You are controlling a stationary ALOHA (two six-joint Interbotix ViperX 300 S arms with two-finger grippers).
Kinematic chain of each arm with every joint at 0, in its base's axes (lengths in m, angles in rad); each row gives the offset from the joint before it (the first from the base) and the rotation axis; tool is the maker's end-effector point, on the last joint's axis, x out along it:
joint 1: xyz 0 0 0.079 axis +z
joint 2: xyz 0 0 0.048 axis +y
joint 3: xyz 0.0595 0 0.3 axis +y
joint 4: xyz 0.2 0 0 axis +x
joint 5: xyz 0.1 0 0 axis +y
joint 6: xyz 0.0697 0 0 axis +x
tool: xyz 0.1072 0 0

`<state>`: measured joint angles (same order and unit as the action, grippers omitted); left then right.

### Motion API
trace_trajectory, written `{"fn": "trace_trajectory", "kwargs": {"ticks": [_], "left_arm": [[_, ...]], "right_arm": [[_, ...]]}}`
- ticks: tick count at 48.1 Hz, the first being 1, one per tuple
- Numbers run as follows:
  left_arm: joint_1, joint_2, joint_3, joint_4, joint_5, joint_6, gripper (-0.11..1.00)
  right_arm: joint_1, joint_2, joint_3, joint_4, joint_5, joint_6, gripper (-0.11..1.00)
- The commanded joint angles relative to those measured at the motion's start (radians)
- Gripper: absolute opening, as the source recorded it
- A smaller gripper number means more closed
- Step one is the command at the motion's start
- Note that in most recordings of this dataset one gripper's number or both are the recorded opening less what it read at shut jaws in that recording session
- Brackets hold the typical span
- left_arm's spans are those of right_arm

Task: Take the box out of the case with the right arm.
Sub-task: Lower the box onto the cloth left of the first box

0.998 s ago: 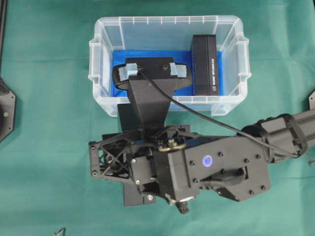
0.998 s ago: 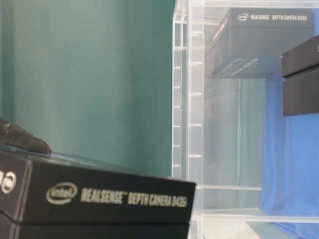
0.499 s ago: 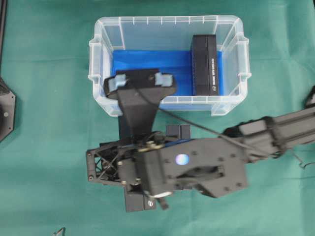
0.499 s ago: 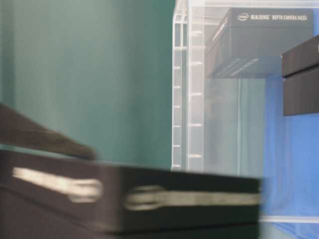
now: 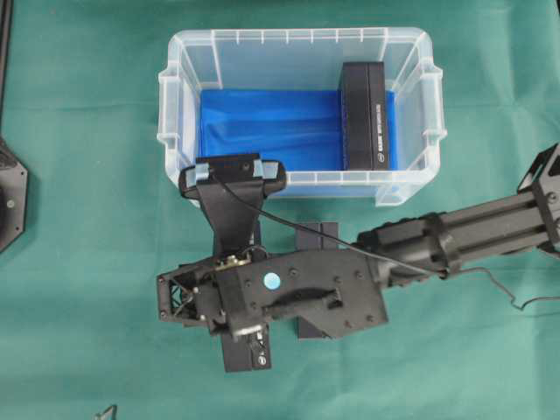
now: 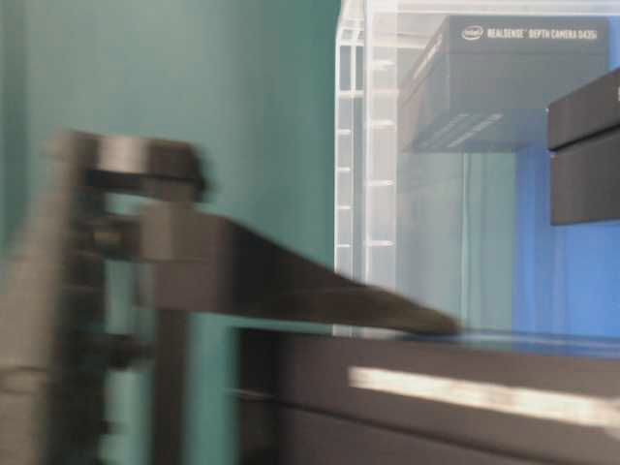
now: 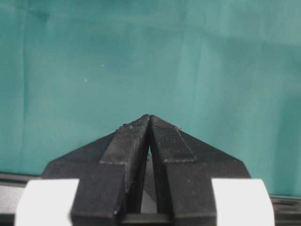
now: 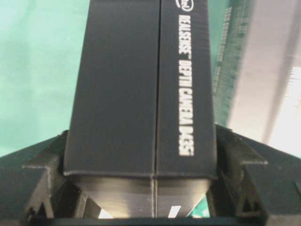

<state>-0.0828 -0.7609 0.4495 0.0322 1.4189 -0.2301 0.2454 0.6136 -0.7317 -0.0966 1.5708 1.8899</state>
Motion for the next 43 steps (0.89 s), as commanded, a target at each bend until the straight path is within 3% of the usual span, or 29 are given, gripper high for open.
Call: {"fn": "trace_trajectory", "kwargs": {"ticks": [1,15,43], "left_arm": [[0.003,0.003,-0.026,0.003,-0.006,0.002,0.00],[0.003,0.008,-0.026,0.003,-0.006,0.003,0.00],[0.003,0.008,-0.023,0.003,-0.008,0.003,0.00]], "right_arm": [[0.000,-0.029,0.035,0.017,-0.044,0.005,0.68],[-0.002,-0.031,0.155,0.029,-0.183,0.032,0.68],[-0.023,-0.040,0.222,0.043,-0.215,0.032,0.68]]}}
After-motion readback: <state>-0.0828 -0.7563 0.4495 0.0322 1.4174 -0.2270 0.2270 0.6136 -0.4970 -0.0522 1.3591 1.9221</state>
